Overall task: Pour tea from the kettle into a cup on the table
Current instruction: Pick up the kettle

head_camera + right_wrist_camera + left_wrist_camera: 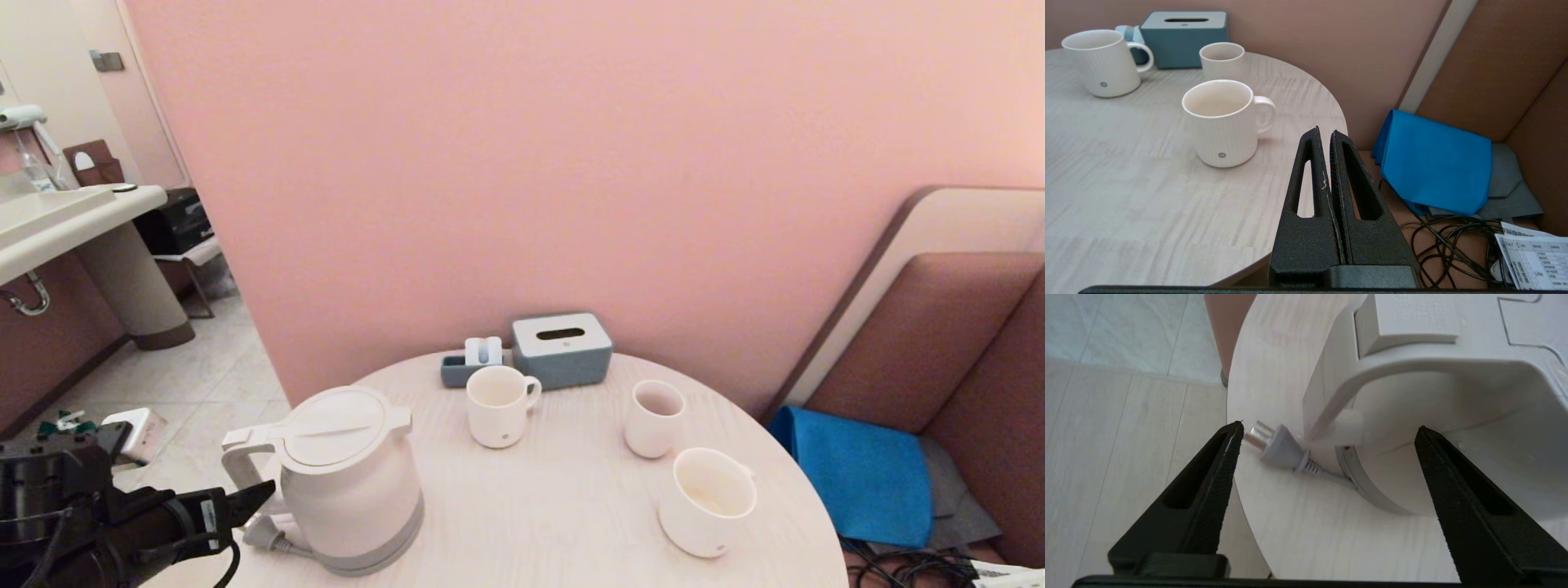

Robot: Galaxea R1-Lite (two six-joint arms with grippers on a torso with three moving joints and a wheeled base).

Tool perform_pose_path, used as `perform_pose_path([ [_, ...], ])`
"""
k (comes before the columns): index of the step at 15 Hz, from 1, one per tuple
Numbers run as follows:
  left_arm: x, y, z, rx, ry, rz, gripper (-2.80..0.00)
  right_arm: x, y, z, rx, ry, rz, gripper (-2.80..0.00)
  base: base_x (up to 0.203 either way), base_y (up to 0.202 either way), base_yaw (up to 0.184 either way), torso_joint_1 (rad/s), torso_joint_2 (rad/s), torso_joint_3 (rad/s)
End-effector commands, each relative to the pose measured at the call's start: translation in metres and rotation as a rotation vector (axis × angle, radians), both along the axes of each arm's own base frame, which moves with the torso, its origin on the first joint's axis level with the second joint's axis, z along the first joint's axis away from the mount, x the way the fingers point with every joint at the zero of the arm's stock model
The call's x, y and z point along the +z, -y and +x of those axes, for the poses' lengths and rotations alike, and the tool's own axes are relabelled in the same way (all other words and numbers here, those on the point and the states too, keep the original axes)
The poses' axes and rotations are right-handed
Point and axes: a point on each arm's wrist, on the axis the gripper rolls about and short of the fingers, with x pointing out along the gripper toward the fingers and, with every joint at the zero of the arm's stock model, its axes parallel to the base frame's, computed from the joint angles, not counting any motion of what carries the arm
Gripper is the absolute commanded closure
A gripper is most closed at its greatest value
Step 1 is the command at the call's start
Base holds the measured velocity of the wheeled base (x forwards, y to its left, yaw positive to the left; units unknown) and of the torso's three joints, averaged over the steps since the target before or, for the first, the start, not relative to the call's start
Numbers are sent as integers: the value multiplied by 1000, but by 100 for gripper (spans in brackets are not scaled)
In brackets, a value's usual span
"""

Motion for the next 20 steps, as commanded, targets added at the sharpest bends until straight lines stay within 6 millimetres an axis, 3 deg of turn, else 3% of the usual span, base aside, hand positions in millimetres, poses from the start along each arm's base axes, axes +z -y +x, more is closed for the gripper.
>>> perform_pose_path([
  [1, -12, 0, 6, 2, -25, -1, -280, 0, 0, 0, 1, -2, 1, 0, 0, 0, 0, 0, 0, 0],
  [6, -29, -2, 14, -4, 80, 25, -280, 0, 0, 0, 1, -2, -1, 0, 0, 0, 0, 0, 0, 0],
  [13, -28, -5, 23, 2, 181, 33, -280, 0, 0, 0, 2, -2, 0, 0, 0, 0, 0, 0, 0, 0],
  [18, -50, -5, 37, -14, 116, 50, -280, 0, 0, 0, 0, -2, -1, 0, 0, 0, 0, 0, 0, 0],
  [20, -50, -5, 44, -16, 134, 49, -280, 0, 0, 0, 1, -2, -1, 0, 0, 0, 0, 0, 0, 0],
])
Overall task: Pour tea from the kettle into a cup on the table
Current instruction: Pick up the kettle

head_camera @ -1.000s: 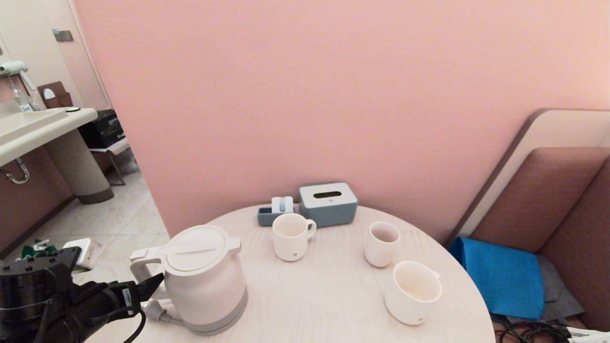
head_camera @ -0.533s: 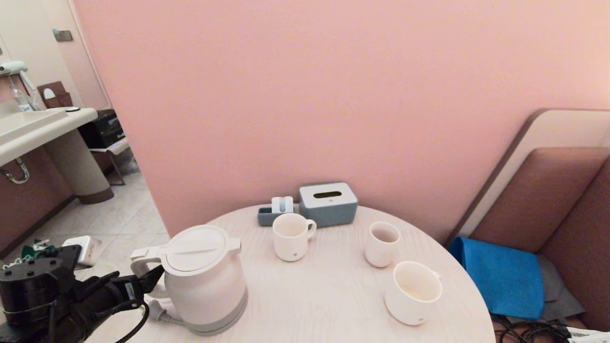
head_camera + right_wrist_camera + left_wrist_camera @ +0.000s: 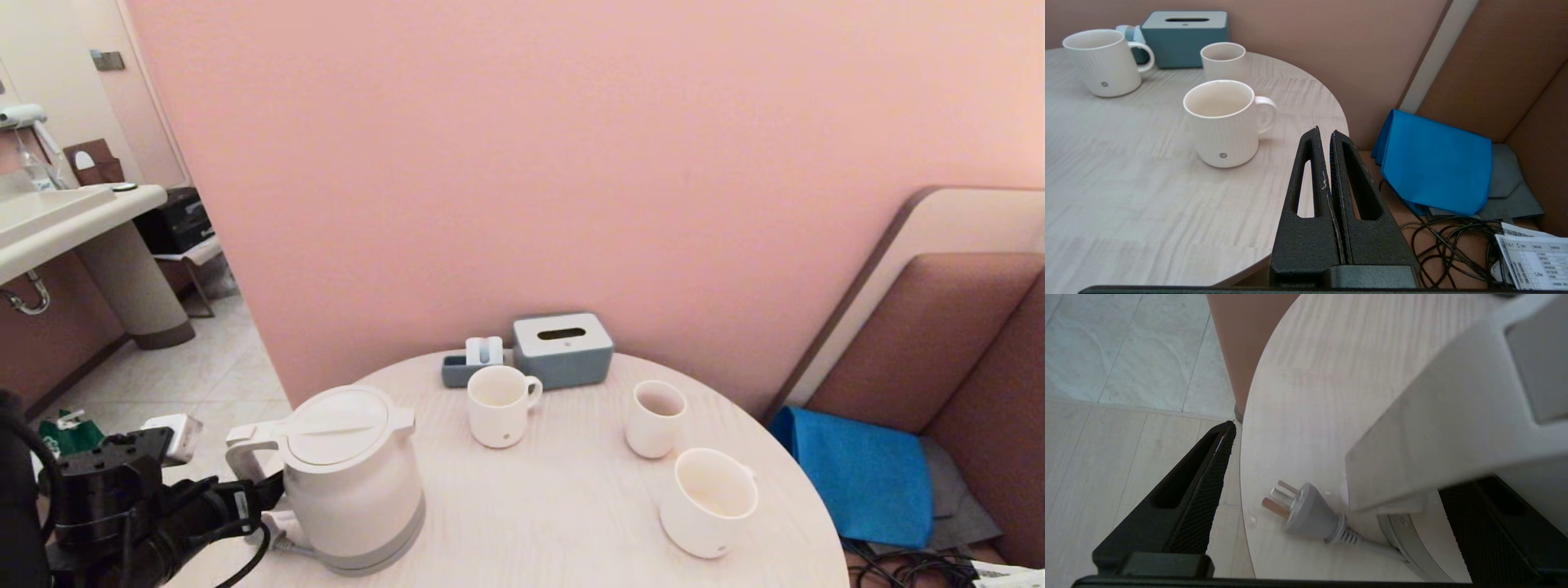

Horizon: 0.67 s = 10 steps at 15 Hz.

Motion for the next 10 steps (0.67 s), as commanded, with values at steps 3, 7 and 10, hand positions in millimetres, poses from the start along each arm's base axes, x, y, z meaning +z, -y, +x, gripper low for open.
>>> perform_pose_path([
  [3, 7, 0, 3, 0, 61, -1, -280, 0, 0, 0, 0, -2, 0, 0, 0, 0, 0, 0, 0, 0],
  [7, 19, 0, 1, 0, 119, 0, -280, 0, 0, 0, 0, -1, -1, 0, 0, 0, 0, 0, 0, 0],
  [10, 28, 0, -2, -1, 156, 2, -280, 0, 0, 0, 2, -1, -1, 0, 0, 0, 0, 0, 0, 0],
])
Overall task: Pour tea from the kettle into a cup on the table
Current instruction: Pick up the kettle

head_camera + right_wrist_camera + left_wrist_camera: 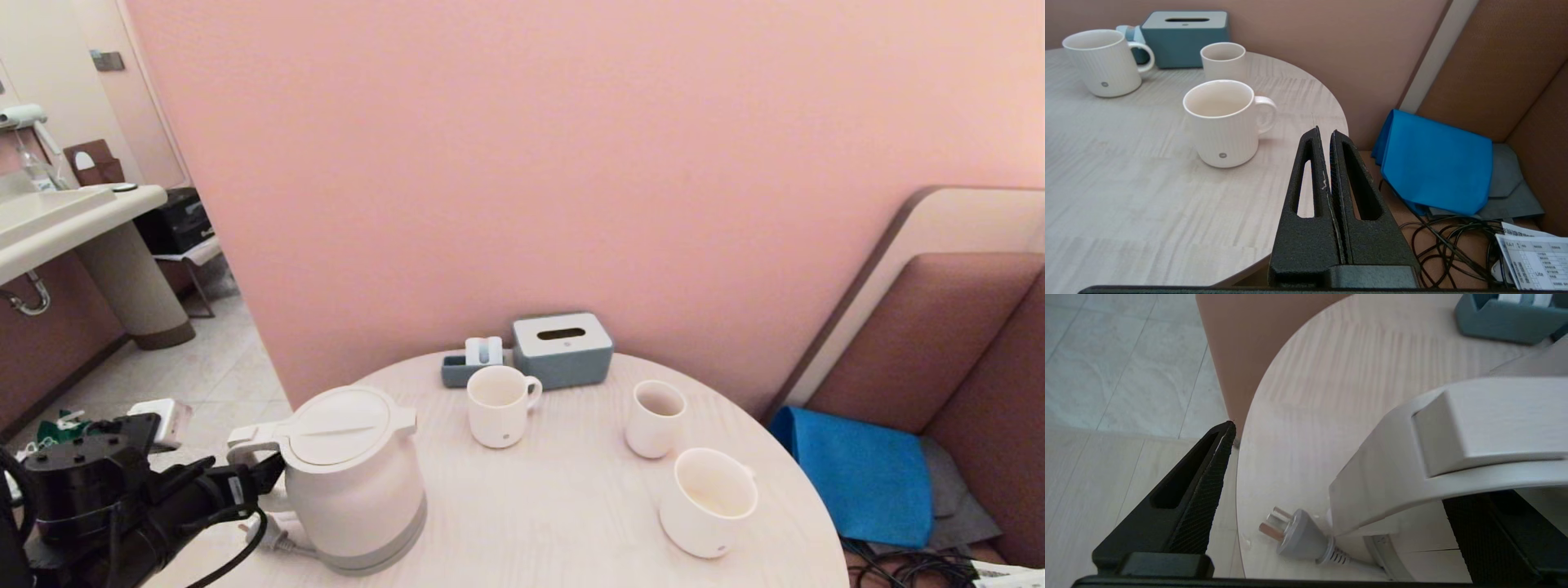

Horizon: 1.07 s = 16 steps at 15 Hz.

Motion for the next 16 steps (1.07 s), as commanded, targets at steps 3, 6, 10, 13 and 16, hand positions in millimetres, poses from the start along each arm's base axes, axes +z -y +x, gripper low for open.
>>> perform_pose_path([
  [3, 8, 0, 3, 2, 70, 0, -280, 0, 0, 0, 0, -1, 0, 0, 0, 0, 0, 0, 0, 0],
  [6, 10, 0, 9, 3, 88, -2, -280, 0, 0, 0, 0, -1, -1, 0, 0, 0, 0, 0, 0, 0],
  [10, 8, -1, 13, 3, 82, -2, -280, 0, 0, 0, 1, -1, -1, 0, 0, 0, 0, 0, 0, 0],
  [13, 7, -1, 13, 3, 83, -2, 0, 0, 0, 0, 0, -2, -1, 0, 0, 0, 0, 0, 0, 0],
  [16, 6, -1, 14, 2, 77, -3, 0, 0, 0, 0, 0, -2, -1, 0, 0, 0, 0, 0, 0, 0],
])
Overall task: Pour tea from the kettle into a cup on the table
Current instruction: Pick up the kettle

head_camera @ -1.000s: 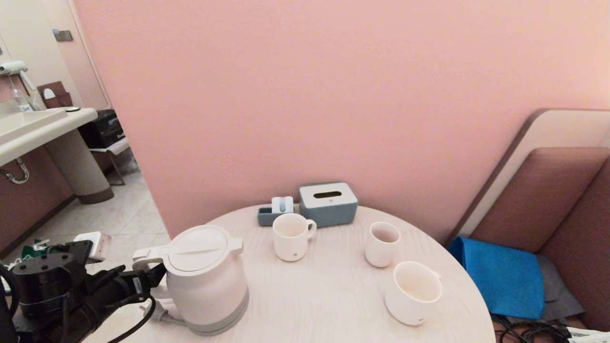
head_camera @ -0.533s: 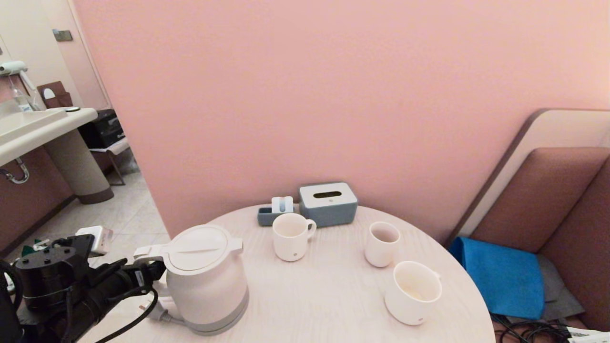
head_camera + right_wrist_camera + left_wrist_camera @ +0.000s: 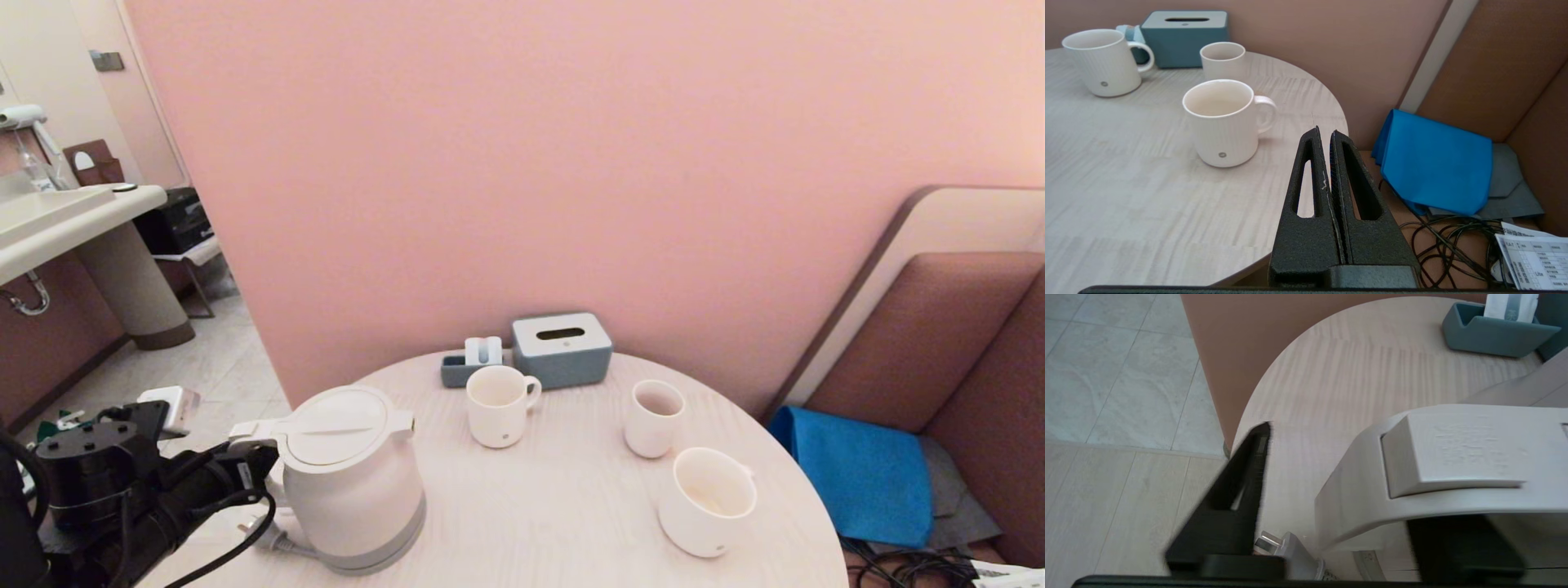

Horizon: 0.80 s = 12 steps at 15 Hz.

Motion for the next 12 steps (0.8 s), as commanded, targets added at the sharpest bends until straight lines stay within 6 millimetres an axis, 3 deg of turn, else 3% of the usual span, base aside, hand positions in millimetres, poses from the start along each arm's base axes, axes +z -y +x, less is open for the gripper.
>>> perform_pose_path([
  [1, 3, 0, 2, 3, 39, 1, 0, 0, 0, 0, 1, -1, 0, 0, 0, 0, 0, 0, 0, 0],
  [12, 8, 0, 7, 2, 72, -1, 0, 0, 0, 0, 1, -1, -1, 0, 0, 0, 0, 0, 0, 0],
])
